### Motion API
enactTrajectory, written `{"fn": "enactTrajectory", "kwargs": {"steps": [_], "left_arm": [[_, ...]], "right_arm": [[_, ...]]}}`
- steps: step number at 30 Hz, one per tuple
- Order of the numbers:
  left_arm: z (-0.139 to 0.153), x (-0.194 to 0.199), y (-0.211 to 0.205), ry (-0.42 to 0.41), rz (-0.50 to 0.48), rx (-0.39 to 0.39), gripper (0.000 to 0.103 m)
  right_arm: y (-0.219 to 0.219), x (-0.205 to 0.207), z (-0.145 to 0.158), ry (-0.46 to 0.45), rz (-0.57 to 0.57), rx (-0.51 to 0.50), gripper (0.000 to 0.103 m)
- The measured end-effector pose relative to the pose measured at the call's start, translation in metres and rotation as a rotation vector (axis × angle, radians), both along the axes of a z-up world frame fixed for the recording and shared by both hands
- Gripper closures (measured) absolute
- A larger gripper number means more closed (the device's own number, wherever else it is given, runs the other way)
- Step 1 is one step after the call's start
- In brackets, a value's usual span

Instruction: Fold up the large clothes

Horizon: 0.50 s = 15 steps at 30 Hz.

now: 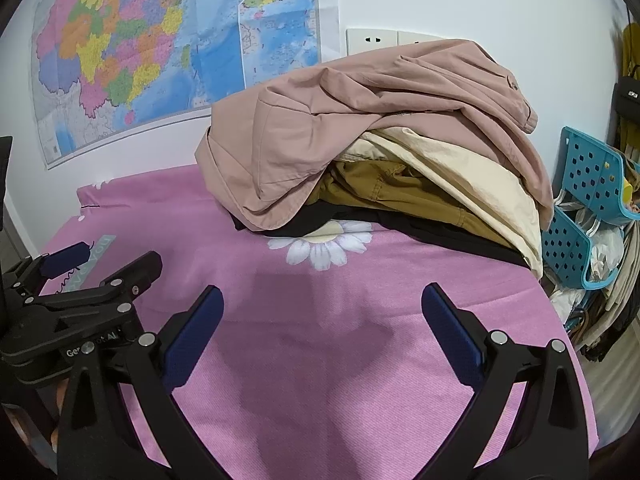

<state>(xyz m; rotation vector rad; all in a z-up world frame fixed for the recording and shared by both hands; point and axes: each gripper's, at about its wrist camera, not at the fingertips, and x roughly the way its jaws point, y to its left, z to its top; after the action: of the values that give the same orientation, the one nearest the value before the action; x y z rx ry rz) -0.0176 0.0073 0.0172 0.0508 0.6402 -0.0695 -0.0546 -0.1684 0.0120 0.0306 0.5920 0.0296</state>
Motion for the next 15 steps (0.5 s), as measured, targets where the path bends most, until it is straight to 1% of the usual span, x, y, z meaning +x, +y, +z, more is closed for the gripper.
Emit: {"fn": "enactTrajectory", "kwargs": {"steps": [15], "left_arm": [[-0.0046, 0.0, -0.0005, 0.005, 0.003, -0.003, 0.007]], "right_arm": [[0.0013, 0.0009, 0.0009, -0.003, 0.002, -0.009, 0.005]]}}
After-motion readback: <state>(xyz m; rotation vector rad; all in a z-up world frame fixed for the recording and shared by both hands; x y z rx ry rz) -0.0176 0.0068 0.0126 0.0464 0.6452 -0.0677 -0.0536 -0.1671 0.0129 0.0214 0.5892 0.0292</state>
